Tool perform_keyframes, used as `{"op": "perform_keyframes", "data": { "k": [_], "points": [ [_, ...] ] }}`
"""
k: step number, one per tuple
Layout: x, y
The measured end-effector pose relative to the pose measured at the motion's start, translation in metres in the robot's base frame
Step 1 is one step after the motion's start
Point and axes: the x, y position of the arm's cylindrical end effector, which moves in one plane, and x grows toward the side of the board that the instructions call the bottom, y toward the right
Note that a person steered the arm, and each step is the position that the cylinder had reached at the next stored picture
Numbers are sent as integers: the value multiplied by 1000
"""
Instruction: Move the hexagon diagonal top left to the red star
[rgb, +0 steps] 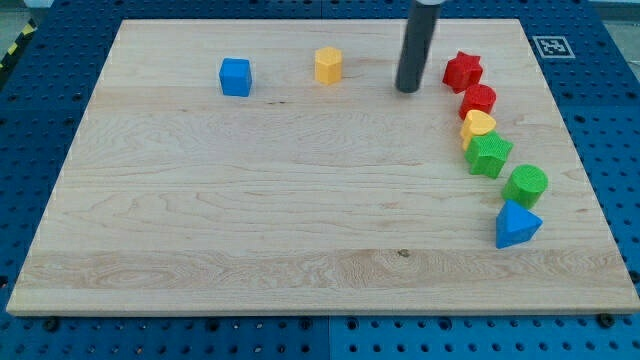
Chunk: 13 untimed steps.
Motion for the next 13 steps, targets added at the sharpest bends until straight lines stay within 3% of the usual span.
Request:
{"op": "perform_keyframes", "data": {
  "k": [2,4,7,11,13],
  "points": [
    [18,-70],
    [-11,-136],
    [-50,-92],
    [-30,-77],
    [-56,-68]
  ]
}}
